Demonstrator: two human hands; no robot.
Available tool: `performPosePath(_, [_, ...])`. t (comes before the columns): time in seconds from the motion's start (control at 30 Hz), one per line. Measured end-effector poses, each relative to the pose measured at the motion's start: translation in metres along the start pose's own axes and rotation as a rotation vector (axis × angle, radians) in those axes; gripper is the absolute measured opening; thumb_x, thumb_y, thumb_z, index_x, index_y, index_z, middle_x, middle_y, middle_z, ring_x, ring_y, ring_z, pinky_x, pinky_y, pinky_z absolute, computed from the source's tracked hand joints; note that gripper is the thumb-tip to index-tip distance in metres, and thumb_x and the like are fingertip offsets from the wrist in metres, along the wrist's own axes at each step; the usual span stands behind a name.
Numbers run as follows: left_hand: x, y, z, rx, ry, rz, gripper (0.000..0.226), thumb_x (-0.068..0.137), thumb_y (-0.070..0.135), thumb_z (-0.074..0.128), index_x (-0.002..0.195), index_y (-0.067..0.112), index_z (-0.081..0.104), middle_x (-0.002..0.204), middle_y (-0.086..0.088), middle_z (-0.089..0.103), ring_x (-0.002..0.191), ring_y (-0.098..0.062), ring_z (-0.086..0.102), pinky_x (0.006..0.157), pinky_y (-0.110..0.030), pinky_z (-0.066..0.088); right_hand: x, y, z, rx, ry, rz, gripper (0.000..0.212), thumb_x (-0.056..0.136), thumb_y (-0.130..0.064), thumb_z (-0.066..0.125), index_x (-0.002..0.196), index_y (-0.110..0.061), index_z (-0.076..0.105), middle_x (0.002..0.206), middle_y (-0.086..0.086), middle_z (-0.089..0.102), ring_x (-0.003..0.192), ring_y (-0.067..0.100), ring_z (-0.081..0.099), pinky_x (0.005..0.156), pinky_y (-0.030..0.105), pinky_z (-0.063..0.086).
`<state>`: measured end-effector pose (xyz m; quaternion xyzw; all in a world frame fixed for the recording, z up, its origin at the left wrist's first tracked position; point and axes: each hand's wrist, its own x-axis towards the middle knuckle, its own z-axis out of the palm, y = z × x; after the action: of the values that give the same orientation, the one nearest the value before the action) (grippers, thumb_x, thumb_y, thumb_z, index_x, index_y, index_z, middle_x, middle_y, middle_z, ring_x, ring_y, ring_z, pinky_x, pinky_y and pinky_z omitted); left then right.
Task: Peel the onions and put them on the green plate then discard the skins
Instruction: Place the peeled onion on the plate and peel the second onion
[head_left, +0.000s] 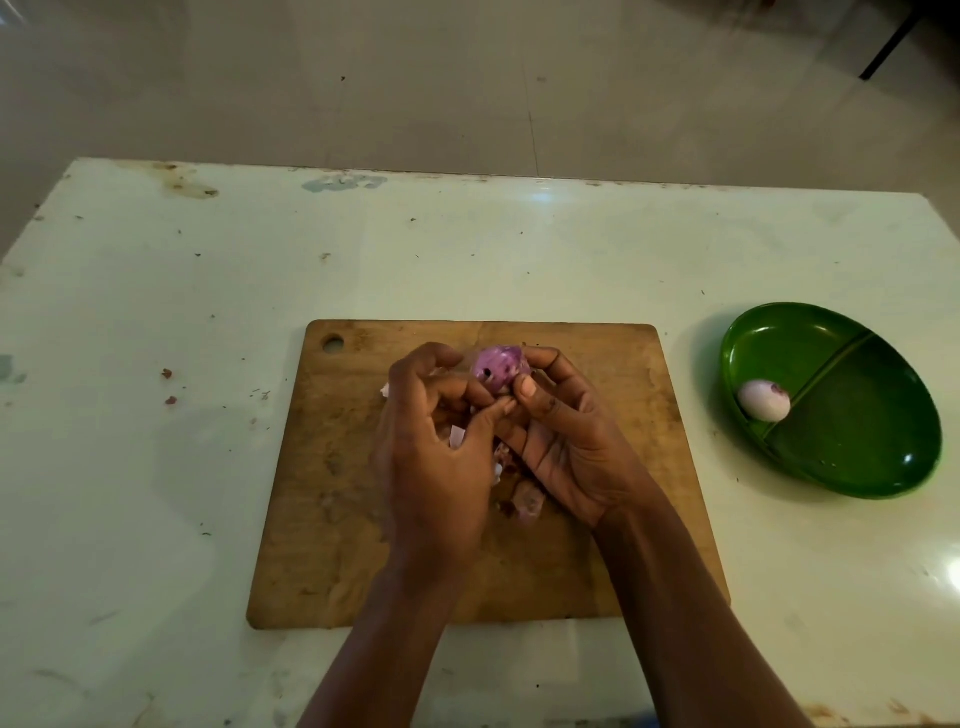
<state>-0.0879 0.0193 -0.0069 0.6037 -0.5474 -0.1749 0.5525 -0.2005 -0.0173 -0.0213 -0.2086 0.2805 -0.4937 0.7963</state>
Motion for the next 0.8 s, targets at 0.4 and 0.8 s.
performPosePath(0.4, [0.0028, 0.0012, -0.0021, -0.019, 0.022, -0.005, 0.072, 0.068, -0.001, 0.081, 0.125, 0.02, 0.041, 0.091, 0.008, 0.062, 0.087, -0.001, 0.062, 0.073, -0.008, 0.049, -0.0001, -0.0008, -0.0006, -0.043, -0.025, 0.004, 0.047, 0.058, -0.013, 0.087, 0.1, -0.007, 0.065, 0.11, 0.021, 0.066, 0.093, 0.029, 0.069, 0.079, 0.035, 0.059])
performPosePath(0.8, [0.003, -0.0047, -0.001, -0.01, -0.033, 0.067, 0.055, 0.071, -0.002, 0.078, 0.108, 0.021, 0.044, 0.081, 0.003, 0.059, 0.078, -0.007, 0.06, 0.072, -0.005, 0.045, -0.0003, -0.0016, -0.0012, -0.005, -0.002, 0.004, 0.048, 0.054, -0.011, 0.09, 0.096, -0.008, 0.068, 0.111, 0.022, 0.065, 0.093, 0.029, 0.068, 0.077, 0.034, 0.06])
